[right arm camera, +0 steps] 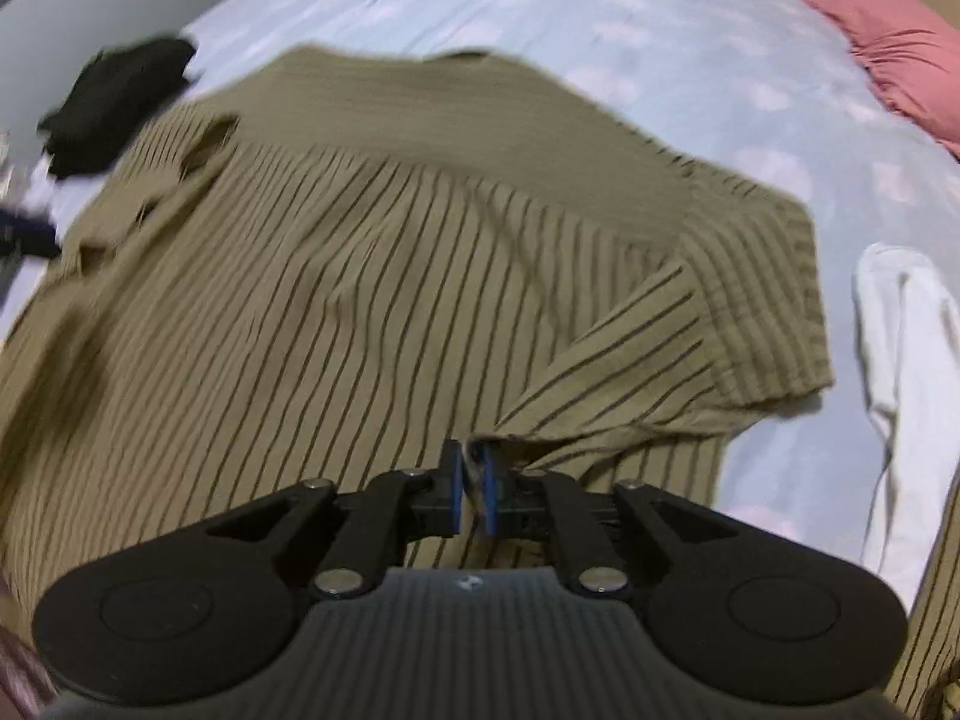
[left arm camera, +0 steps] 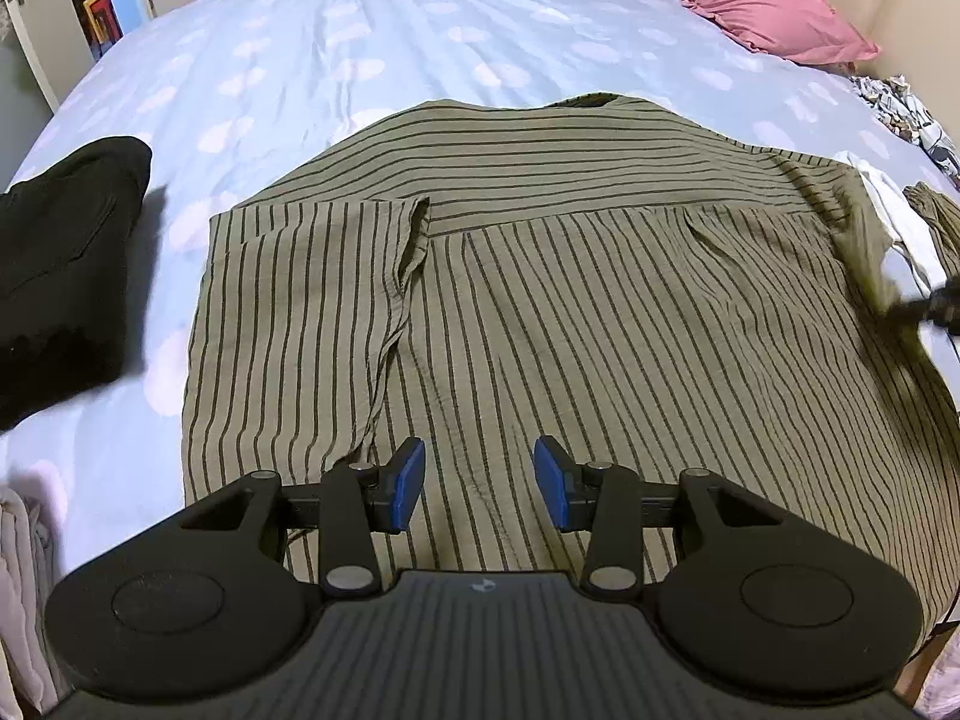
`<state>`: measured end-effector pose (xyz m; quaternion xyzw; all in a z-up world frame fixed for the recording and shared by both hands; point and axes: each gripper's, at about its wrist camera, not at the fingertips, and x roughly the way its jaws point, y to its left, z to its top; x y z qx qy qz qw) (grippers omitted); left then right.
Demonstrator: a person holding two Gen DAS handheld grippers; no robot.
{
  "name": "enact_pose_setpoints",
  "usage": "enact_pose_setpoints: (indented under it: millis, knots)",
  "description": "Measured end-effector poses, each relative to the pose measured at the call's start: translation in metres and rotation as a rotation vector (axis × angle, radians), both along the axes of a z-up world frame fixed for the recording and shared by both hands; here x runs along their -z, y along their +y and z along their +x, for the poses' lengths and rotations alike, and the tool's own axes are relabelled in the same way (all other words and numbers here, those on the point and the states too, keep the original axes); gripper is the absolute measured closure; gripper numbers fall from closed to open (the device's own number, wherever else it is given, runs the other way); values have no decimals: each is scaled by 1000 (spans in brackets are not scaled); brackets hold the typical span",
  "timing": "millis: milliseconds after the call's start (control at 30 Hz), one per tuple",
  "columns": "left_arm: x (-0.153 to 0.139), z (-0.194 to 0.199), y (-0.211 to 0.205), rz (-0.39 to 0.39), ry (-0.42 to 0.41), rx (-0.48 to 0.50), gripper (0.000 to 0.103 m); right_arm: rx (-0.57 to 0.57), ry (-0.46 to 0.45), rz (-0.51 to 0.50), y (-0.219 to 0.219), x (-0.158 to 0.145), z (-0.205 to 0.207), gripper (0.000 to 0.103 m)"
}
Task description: Fold clothes
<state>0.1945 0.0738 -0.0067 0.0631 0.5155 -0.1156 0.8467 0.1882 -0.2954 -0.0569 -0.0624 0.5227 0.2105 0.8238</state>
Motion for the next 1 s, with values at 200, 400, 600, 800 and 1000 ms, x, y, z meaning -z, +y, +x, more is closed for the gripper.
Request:
enact_pose_setpoints:
  millis: [200,400,600,800,1000]
  knots:
    - [-1,0,0,-2,-1,7,61,76,-15,35,-27,-16,3,68]
    - [2,2,0,6,10,8,61,273,-53,69,-78,-26,24,68]
    - [0,3,4,-1,8,-5,61,508,-28,115,-132,-3,48,67]
    - [2,5,7,-1,15,-9,60,739,-5,253,-178,21,69,60]
    - [9,9,11,3,42,1,60,800,17,368,-187,40,88,55]
